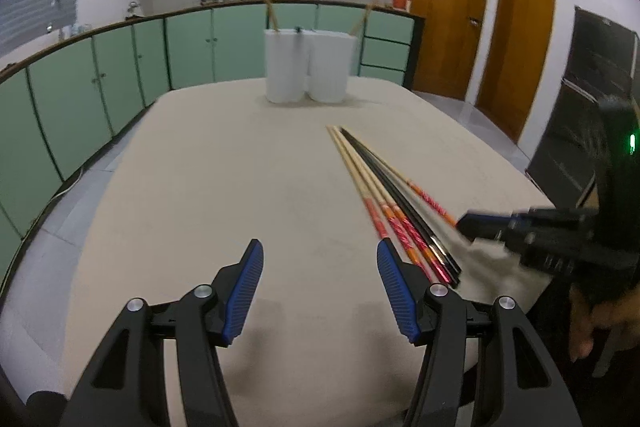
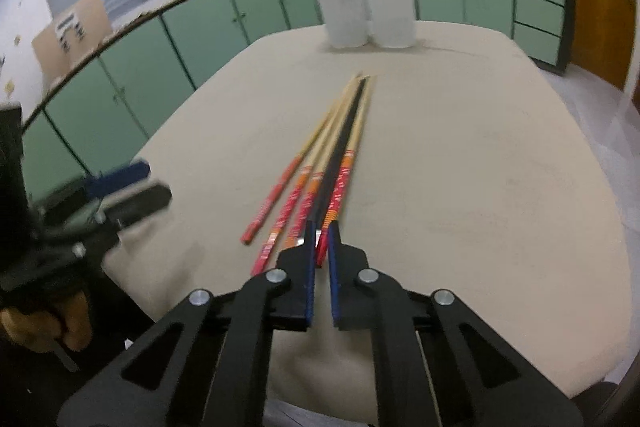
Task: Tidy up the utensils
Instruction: 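Grasp a red-orange chopstick with the right gripper while the left grasps a red chopstick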
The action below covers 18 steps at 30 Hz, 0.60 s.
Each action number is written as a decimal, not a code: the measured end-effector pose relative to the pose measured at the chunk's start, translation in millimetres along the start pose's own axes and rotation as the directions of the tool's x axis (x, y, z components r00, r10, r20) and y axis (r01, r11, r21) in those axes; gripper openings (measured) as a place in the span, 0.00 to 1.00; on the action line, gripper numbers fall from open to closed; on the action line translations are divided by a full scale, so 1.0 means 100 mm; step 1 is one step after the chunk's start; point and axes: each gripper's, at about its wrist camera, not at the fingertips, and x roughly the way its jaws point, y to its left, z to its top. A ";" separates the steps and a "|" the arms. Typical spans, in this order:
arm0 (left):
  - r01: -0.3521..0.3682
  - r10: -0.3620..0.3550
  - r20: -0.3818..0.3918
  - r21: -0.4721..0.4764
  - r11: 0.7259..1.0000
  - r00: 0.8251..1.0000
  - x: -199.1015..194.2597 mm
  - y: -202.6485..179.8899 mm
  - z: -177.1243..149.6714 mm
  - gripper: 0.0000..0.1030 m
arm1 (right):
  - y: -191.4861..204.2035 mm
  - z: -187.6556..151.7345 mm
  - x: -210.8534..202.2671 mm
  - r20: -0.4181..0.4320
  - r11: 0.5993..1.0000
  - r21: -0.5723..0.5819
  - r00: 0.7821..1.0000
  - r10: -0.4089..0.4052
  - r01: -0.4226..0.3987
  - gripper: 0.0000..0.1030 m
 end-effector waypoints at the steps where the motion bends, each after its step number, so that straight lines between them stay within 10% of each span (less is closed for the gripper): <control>1: 0.006 -0.006 -0.008 0.014 1.000 1.000 0.04 -0.05 0.00 0.57 | -0.09 -0.02 -0.02 -0.004 1.000 0.022 1.000 -0.007 0.007 0.03; 12: 0.009 -0.003 -0.072 0.081 0.997 0.997 0.34 -0.31 -0.14 0.56 | -0.20 -0.24 -0.02 -0.004 0.999 -0.013 0.999 -0.035 0.035 0.14; 18: -0.032 0.034 -0.022 0.096 0.995 0.999 0.40 -0.37 -0.15 0.34 | -0.17 -0.22 0.04 0.024 0.998 -0.040 0.998 -0.057 0.058 0.16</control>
